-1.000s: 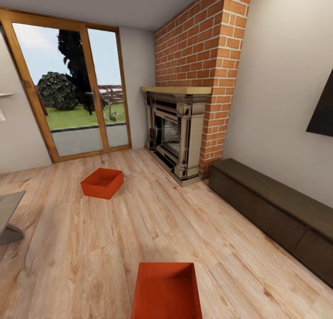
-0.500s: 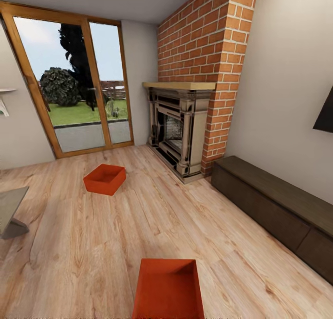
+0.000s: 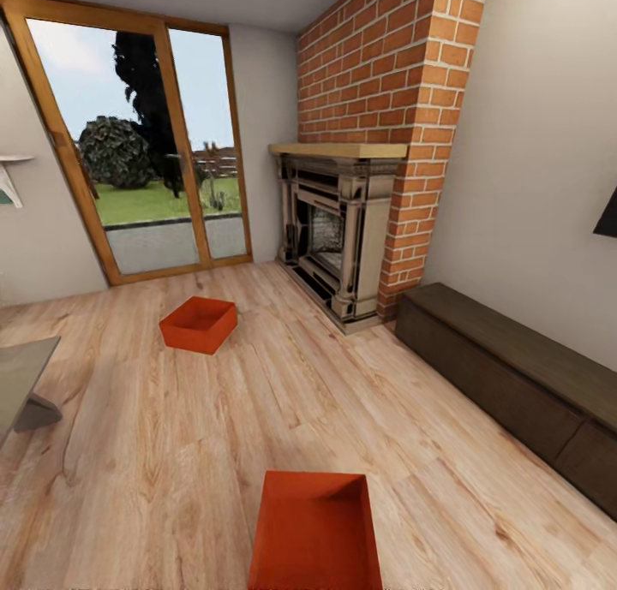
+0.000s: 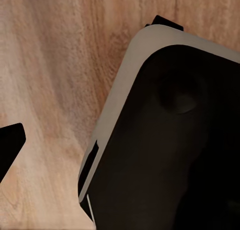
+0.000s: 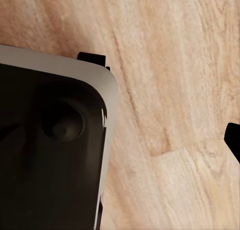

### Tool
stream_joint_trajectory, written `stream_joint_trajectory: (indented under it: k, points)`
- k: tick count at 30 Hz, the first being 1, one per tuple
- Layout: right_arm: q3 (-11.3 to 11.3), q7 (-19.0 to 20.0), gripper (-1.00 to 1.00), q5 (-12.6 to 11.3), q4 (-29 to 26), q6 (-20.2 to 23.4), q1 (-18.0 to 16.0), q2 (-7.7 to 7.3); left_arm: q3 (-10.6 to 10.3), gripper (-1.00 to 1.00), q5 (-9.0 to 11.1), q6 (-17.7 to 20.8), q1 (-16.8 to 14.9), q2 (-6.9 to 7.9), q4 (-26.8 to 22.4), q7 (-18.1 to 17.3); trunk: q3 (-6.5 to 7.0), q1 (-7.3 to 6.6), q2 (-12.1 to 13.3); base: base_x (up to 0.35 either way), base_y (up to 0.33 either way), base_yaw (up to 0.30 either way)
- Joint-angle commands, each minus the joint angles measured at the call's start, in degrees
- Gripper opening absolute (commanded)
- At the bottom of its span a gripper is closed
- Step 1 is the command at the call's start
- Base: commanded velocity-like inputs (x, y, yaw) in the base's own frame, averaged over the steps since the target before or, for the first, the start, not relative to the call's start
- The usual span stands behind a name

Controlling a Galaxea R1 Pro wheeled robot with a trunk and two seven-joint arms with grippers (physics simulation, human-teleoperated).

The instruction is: Move the two storage containers from the living room to the garage. In the garage, place one container on the floor and stack the other container on top of it (either order is fine).

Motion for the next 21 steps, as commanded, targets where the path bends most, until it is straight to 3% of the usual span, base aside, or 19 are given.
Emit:
stream_joint_trajectory:
  k: [1,11,21]
  points:
    - [0.5,-0.1,1.00,-0.4,0.1,-0.3,-0.1,0.04,0.3,1.00,0.0,0.2,0.0,-0.02,-0.1,0.0,-0.15,0.00,0.0,0.000,0.000,0.061]
    - [0.7,-0.1,1.00,-0.4,0.1,2.9,-0.1,0.01,0.5,1.00,0.0,0.2,0.0,-0.04,0.0,0.0,-1.07,0.00,0.0,0.000,0.000,0.061]
    - [0.5,0.6,1.00,-0.1,0.1,3.2,-0.1,-0.43,0.4,1.00,0.0,0.2,0.0,-0.03,-0.1,0.0,-2.00,0.00,0.0,0.000,0.000,0.061]
